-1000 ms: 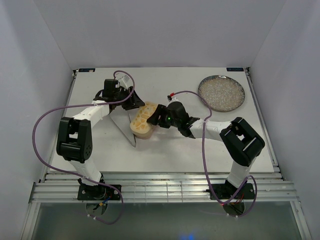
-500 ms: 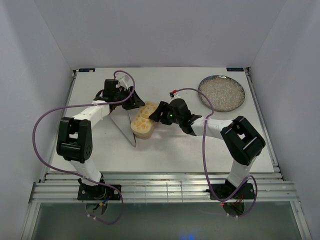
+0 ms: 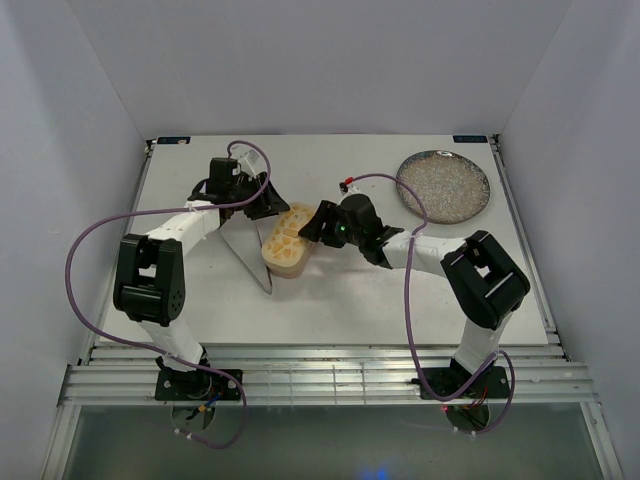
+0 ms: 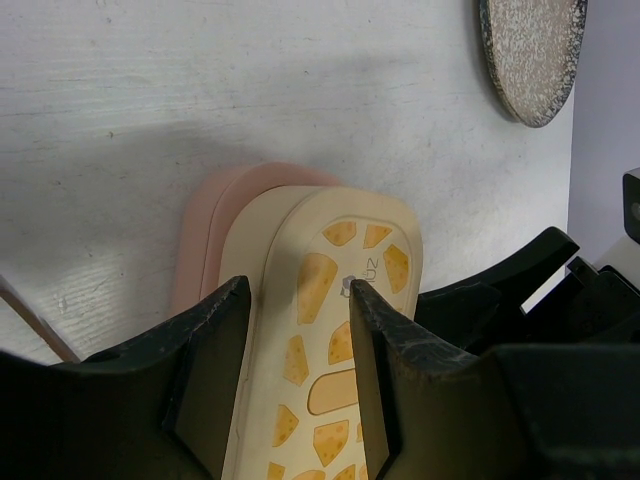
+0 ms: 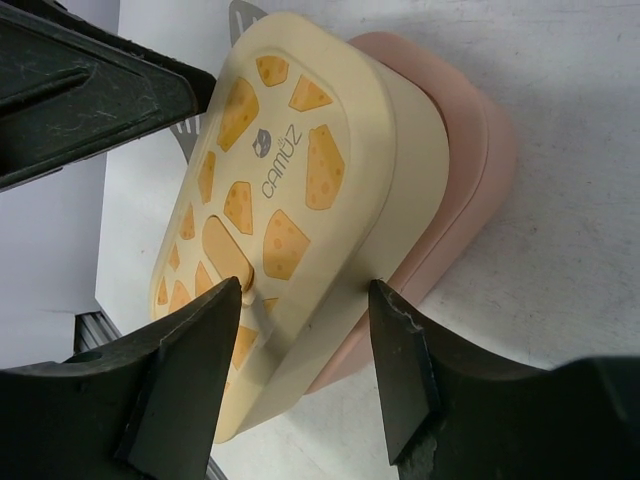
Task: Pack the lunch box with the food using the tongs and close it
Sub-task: Place the packing box into the packing box.
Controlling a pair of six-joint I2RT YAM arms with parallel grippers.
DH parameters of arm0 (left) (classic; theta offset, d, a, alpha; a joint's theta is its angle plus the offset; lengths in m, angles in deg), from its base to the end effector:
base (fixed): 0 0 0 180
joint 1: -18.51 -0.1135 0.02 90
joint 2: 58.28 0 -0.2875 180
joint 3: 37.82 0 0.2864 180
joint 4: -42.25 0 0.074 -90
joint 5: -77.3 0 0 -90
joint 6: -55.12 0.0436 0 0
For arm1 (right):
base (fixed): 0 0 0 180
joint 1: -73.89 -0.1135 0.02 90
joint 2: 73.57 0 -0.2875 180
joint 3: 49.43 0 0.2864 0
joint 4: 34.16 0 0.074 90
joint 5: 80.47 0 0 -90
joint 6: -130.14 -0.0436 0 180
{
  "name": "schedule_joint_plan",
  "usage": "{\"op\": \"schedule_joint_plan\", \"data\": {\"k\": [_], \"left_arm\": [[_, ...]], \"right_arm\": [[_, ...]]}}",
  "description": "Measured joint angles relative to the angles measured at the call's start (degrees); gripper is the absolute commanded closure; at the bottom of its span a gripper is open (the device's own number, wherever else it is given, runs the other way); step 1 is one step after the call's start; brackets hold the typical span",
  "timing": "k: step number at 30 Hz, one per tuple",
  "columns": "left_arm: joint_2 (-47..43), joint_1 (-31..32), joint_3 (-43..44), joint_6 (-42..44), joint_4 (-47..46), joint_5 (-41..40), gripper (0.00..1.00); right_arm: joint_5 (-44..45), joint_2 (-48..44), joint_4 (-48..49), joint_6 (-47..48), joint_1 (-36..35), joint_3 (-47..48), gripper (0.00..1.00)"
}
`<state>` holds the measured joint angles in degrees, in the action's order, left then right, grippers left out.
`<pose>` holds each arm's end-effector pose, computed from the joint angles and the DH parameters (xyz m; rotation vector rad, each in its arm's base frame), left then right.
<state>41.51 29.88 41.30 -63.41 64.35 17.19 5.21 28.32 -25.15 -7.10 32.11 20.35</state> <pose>0.4064 -0.1039 0.2198 -0.0801 2.3845 -0.9481 0.3184 0.2889 0.1965 0.0486 2.1385 1.0479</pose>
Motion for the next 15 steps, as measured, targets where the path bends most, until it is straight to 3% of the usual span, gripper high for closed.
{"op": "schedule_joint_plan", "data": {"k": [15], "left_arm": [[1.29, 0.50, 2.10, 0.00, -0.39, -0.13, 0.45]], "right_arm": [[-0.44, 0.74, -0.17, 0.42, 0.92, 0.28, 0.41]]}}
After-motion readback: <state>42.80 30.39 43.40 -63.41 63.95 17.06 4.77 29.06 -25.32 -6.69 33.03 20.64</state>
